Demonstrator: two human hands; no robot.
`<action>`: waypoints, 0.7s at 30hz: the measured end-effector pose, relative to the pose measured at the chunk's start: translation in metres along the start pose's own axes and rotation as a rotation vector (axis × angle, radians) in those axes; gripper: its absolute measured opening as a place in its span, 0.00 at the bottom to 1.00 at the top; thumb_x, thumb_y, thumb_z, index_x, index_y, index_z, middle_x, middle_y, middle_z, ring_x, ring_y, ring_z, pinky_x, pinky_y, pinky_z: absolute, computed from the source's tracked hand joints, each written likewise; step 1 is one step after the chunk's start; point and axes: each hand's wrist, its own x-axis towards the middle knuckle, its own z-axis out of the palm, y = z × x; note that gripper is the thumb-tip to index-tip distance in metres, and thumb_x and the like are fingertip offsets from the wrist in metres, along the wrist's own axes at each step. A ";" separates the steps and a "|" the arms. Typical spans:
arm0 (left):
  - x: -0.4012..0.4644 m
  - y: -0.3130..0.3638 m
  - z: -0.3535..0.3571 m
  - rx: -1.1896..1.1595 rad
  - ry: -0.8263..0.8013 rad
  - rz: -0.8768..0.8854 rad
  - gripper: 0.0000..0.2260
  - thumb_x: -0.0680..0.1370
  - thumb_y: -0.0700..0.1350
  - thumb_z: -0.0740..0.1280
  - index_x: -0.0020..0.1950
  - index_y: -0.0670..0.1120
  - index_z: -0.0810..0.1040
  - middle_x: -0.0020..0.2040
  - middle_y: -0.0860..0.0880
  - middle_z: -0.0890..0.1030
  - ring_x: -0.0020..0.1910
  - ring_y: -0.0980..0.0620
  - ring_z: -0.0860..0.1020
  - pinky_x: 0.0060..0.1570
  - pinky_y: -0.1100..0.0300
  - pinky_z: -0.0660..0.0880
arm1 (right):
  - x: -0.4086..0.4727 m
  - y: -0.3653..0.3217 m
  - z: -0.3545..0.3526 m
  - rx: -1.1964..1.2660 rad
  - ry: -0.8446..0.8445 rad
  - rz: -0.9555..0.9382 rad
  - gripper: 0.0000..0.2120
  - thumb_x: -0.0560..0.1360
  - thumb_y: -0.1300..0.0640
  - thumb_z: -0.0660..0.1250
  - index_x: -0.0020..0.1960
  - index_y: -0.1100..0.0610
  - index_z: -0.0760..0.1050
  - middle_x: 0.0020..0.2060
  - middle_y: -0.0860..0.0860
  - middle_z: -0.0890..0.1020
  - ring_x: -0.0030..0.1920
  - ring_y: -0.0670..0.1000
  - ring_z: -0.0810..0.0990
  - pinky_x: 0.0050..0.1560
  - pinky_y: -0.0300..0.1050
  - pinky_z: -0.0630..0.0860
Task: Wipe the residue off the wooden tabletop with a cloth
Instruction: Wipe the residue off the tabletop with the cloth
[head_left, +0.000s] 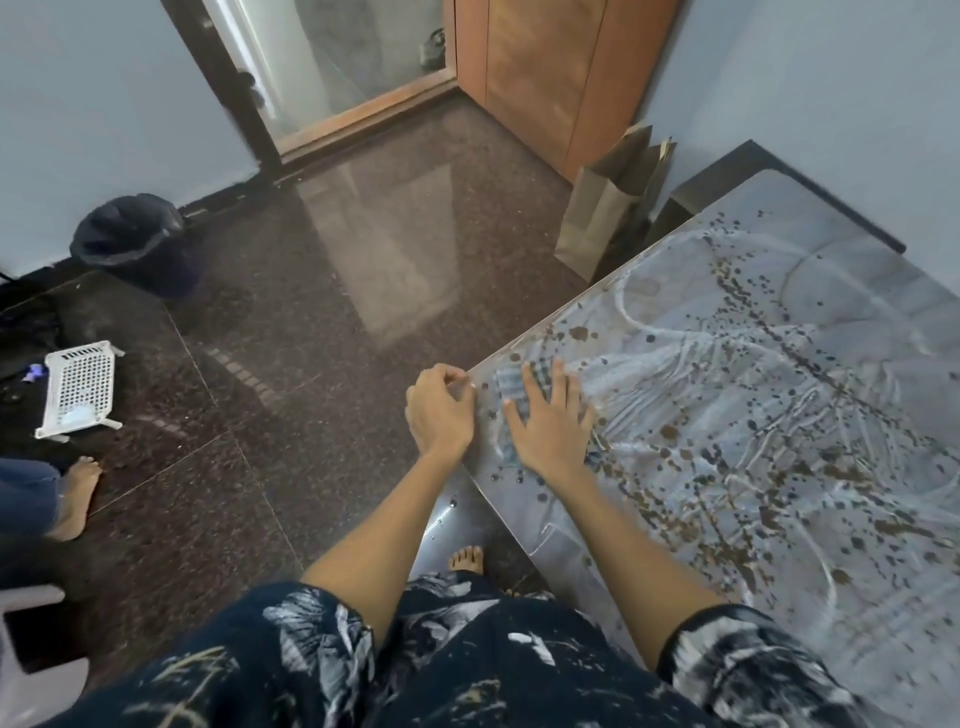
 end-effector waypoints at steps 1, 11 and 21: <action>0.004 -0.004 -0.002 0.023 0.037 -0.011 0.06 0.77 0.47 0.64 0.51 0.48 0.77 0.53 0.49 0.78 0.56 0.46 0.73 0.57 0.51 0.69 | 0.001 -0.003 0.005 -0.018 0.013 0.000 0.27 0.79 0.40 0.48 0.76 0.44 0.49 0.76 0.53 0.46 0.75 0.57 0.43 0.72 0.59 0.43; 0.027 -0.025 -0.001 -0.398 -0.077 -0.409 0.28 0.81 0.57 0.46 0.49 0.43 0.82 0.47 0.46 0.81 0.47 0.47 0.77 0.50 0.56 0.72 | -0.029 0.023 0.028 -0.284 0.062 -0.596 0.24 0.81 0.43 0.41 0.74 0.51 0.54 0.74 0.49 0.59 0.73 0.55 0.57 0.71 0.55 0.49; 0.041 -0.043 -0.006 -0.778 -0.259 -0.633 0.41 0.74 0.70 0.37 0.44 0.42 0.81 0.44 0.44 0.83 0.47 0.46 0.80 0.55 0.53 0.74 | 0.022 -0.043 0.023 -0.254 0.078 -0.353 0.28 0.81 0.46 0.34 0.75 0.56 0.56 0.74 0.53 0.59 0.74 0.58 0.57 0.73 0.55 0.49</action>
